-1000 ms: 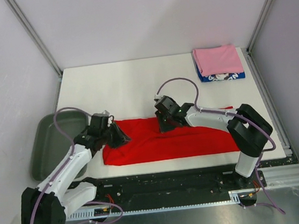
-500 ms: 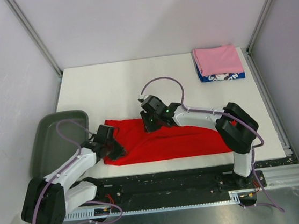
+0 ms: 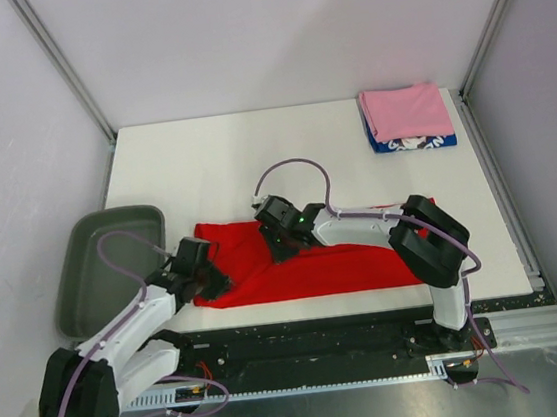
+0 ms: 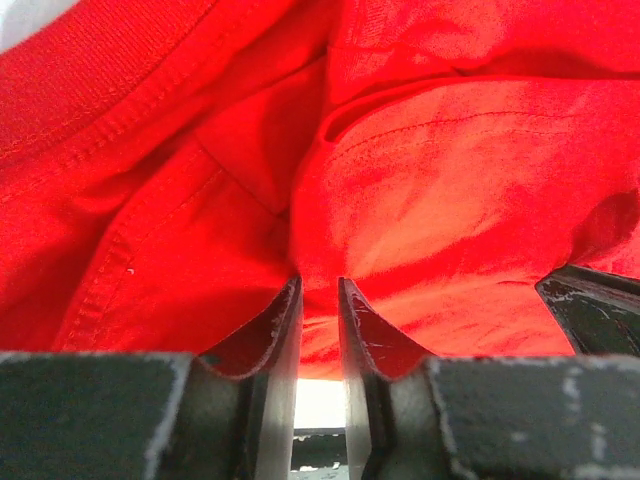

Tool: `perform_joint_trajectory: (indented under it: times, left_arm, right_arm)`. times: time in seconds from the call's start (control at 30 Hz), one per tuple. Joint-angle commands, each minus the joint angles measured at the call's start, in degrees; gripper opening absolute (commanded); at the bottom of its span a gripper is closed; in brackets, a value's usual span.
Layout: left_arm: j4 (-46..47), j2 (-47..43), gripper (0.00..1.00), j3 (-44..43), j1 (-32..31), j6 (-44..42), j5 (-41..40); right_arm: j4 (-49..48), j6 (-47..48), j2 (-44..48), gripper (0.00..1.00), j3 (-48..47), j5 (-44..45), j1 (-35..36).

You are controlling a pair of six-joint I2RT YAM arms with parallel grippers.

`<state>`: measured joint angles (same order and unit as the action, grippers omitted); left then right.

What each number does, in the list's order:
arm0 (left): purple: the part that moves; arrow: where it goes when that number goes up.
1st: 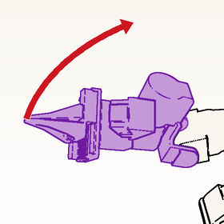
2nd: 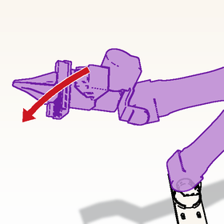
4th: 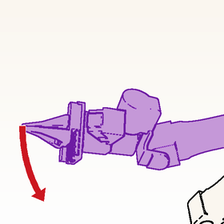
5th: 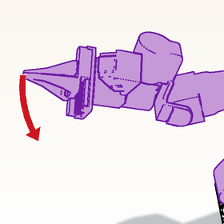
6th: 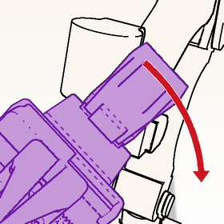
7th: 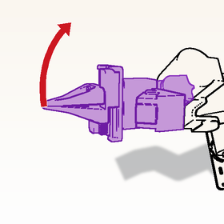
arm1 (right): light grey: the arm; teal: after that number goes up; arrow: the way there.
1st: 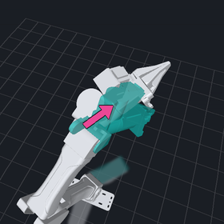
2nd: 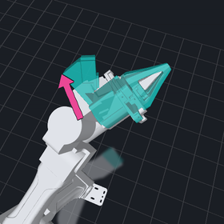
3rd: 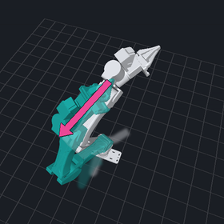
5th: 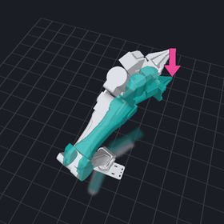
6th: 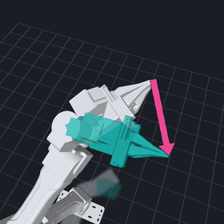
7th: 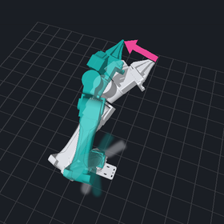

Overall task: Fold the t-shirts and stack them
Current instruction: Fold the other side of the tshirt into a rectangle, then rotate the tshirt 90 degrees

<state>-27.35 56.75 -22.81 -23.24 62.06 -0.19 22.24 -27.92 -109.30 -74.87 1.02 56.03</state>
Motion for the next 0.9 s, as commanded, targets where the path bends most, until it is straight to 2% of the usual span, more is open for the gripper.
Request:
perform_joint_trajectory:
  times: [0.0,0.17,0.3,0.6,0.73,0.87]
  left_arm:
    - [-3.51,-5.04,0.25,-0.91,-0.31,0.20,-3.90]
    - [-8.53,-10.64,0.29,-3.49,-0.61,2.80,-3.56]
    - [-11.75,-15.08,0.33,-3.81,-3.58,7.84,-5.07]
    - [-13.80,-19.24,0.53,0.85,-9.01,19.96,-7.66]
    - [-13.93,-21.59,0.55,2.69,-9.25,23.26,-9.56]
    - [-13.90,-20.16,0.56,3.29,-9.27,25.03,-11.38]
  right_arm:
    - [0.02,1.01,-0.35,0.22,0.24,0.22,0.11]
    - [-0.46,1.00,2.63,0.22,0.25,-0.24,-0.70]
    - [-0.73,0.78,5.90,0.23,0.25,-2.40,-1.93]
    - [0.85,0.96,12.94,0.23,0.25,-3.03,-4.23]
    - [2.07,1.27,14.70,0.23,0.52,-2.39,-4.65]
    - [2.16,1.10,16.05,0.23,1.68,-2.40,-4.92]
